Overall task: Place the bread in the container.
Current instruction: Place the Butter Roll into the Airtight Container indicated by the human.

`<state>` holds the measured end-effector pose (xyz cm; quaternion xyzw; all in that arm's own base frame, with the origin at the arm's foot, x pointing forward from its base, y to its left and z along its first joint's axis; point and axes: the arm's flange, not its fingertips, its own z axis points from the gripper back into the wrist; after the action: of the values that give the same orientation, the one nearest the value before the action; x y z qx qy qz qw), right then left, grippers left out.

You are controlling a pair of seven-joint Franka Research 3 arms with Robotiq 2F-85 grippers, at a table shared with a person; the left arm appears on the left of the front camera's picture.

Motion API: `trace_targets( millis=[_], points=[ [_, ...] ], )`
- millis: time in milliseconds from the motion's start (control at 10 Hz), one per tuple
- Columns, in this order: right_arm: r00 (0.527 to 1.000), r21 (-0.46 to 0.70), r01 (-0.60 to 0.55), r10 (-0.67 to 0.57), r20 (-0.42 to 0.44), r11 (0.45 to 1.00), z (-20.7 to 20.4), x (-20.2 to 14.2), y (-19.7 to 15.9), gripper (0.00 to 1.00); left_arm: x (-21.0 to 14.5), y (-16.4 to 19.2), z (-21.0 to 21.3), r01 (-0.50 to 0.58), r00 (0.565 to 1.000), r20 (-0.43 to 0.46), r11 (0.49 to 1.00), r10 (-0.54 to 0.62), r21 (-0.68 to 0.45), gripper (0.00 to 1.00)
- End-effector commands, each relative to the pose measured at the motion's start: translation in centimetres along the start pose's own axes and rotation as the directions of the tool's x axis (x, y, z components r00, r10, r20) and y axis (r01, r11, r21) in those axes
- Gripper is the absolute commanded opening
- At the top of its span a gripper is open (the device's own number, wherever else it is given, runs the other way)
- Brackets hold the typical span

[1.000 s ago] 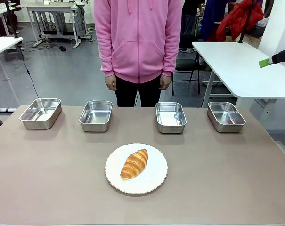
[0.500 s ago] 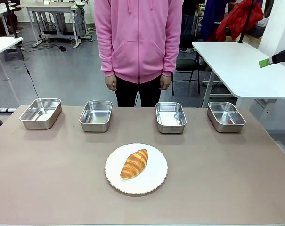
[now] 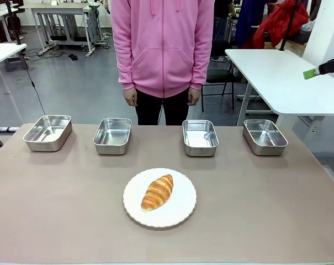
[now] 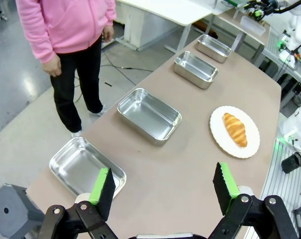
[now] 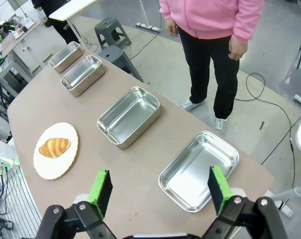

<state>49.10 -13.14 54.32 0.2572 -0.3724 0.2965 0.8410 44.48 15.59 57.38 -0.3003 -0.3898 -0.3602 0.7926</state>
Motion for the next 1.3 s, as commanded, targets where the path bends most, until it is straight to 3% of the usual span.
trace_targets(
  millis=[0, 1200],
  points=[
    [1.0, 0.004, -0.002, 0.002, 0.005, 1.0, -0.02, 0.09, 0.06, 1.0, 0.02, -0.12, 0.14, 0.011, 1.0, 0.003, 1.0, -0.011, -0.005, 1.0],
    [1.0, 0.004, -0.002, 0.002, 0.005, 1.0, -0.02, 0.09, 0.06, 1.0, 0.02, -0.12, 0.14, 0.011, 1.0, 0.003, 1.0, -0.011, -0.005, 1.0]
  ],
)
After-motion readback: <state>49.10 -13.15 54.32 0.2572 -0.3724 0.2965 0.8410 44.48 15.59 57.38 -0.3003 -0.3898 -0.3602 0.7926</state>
